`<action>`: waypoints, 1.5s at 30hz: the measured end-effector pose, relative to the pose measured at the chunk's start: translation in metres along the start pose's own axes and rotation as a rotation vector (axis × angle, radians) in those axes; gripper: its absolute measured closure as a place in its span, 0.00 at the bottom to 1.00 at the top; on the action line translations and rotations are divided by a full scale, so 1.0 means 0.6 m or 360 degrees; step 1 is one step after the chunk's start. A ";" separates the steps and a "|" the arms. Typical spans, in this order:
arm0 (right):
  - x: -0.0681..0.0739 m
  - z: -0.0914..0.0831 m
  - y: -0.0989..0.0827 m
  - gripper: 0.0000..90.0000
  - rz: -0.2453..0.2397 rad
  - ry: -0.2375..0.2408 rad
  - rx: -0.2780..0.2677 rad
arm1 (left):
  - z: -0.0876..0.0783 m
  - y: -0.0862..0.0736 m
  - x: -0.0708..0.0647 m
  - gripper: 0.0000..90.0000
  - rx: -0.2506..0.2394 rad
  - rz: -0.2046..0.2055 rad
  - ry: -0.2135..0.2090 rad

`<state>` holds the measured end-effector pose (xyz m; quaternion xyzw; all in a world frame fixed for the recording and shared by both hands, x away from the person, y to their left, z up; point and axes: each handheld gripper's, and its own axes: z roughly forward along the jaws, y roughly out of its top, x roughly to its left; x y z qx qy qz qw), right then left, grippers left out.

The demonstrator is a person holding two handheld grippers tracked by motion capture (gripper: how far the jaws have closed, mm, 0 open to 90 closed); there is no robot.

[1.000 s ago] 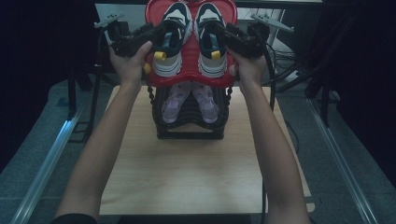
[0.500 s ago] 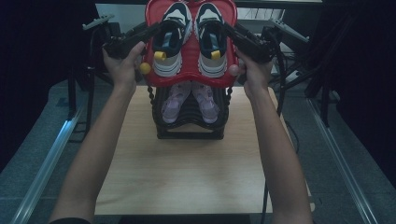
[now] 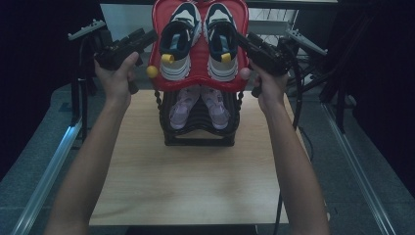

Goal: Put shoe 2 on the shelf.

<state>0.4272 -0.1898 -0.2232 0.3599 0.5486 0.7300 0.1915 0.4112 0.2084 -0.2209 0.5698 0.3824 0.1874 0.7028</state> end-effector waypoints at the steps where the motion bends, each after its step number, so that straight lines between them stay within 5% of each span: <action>1: -0.003 -0.008 -0.005 0.44 0.0003 -0.0005 0.0006 | -0.004 -0.002 0.000 0.42 0.0007 0.0004 0.0001; 24: -0.039 -0.090 -0.071 0.44 0.0063 0.0020 0.0012 | -0.095 -0.065 0.043 0.42 0.0002 -0.0103 -0.0032; 38: -0.060 -0.133 -0.128 0.44 0.0064 0.0091 0.0061 | -0.133 -0.152 0.058 0.42 0.0088 -0.0121 -0.0047; 45: -0.082 -0.160 -0.193 0.44 0.0101 0.0092 0.0126 | -0.149 -0.217 0.071 0.43 0.0182 -0.0136 -0.0015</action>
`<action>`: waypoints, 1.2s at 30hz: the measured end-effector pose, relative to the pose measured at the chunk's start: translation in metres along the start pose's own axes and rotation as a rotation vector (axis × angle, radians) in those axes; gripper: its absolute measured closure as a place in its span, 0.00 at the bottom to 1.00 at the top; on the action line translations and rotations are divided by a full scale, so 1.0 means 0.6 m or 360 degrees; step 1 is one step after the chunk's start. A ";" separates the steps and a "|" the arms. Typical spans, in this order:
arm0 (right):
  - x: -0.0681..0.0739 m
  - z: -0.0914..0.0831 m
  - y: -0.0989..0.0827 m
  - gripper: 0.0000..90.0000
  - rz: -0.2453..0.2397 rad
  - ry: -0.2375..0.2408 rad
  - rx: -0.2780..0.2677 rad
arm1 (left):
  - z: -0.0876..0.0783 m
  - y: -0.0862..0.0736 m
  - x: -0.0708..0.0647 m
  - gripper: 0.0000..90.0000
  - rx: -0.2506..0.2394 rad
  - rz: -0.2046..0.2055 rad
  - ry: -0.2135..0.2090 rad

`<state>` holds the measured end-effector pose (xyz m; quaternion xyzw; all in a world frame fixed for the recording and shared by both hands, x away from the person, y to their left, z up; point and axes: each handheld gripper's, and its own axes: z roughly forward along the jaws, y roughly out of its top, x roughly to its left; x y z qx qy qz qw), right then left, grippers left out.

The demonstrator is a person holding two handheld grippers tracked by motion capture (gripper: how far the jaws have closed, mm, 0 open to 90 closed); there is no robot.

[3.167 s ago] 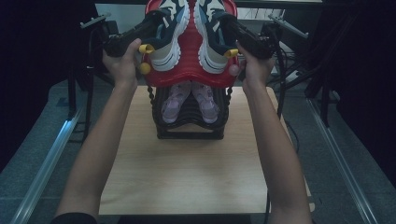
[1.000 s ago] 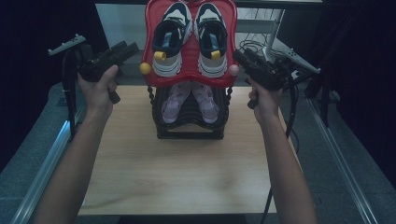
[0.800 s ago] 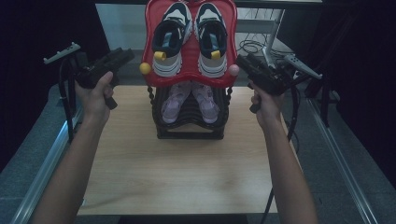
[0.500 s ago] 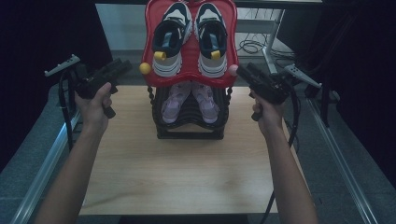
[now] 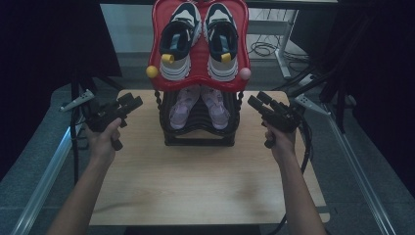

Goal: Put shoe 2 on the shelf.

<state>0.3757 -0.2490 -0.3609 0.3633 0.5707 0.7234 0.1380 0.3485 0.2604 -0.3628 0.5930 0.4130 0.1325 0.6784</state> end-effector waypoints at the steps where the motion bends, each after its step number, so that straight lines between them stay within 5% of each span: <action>1: -0.002 -0.002 -0.005 0.44 0.0003 -0.0001 0.0009 | 0.000 -0.007 0.001 0.43 0.0010 0.0003 0.0002; 15: -0.021 -0.019 -0.078 0.44 0.0024 -0.0034 0.0107 | 0.000 -0.090 0.024 0.43 0.0110 -0.0047 0.0013; 22: -0.033 -0.031 -0.138 0.44 0.0012 -0.0089 0.0259 | -0.002 -0.146 0.032 0.43 0.0218 -0.0058 0.0018; 36: -0.037 -0.049 -0.232 0.44 -0.0009 -0.0155 0.0424 | -0.013 -0.237 0.048 0.44 0.0391 -0.0077 0.0055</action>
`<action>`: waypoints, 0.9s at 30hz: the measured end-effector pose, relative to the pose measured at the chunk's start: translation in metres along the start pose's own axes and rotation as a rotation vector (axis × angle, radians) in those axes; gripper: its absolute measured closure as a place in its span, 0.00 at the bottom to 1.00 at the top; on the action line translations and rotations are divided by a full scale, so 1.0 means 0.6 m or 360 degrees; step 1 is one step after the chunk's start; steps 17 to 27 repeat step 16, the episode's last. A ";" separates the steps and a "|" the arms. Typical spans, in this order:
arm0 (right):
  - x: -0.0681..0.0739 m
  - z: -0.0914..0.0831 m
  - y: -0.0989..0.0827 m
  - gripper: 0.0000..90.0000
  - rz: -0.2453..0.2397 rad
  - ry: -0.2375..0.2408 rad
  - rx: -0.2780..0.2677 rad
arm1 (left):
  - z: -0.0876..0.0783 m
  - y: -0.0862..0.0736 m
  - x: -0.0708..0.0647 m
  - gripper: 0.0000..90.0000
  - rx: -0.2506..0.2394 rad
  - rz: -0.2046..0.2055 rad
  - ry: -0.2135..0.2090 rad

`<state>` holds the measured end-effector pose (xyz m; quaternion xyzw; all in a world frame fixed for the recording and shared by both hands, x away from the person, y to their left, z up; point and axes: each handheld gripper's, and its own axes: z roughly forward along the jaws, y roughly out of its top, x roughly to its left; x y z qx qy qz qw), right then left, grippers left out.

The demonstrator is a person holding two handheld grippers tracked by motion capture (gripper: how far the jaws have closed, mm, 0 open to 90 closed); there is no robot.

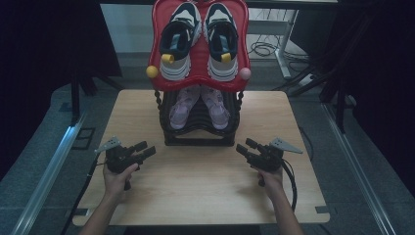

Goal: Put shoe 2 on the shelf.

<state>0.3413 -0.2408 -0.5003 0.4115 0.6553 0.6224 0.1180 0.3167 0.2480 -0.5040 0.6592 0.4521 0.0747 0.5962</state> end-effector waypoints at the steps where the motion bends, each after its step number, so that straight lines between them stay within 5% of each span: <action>1: 0.000 0.003 -0.008 0.44 0.0001 -0.0006 0.0022 | 0.001 -0.001 0.001 0.44 0.0005 -0.0003 0.0001; 27: 0.003 -0.005 -0.004 0.43 -0.0036 -0.0039 -0.0011 | -0.001 0.000 0.003 0.44 0.0011 -0.0009 0.0006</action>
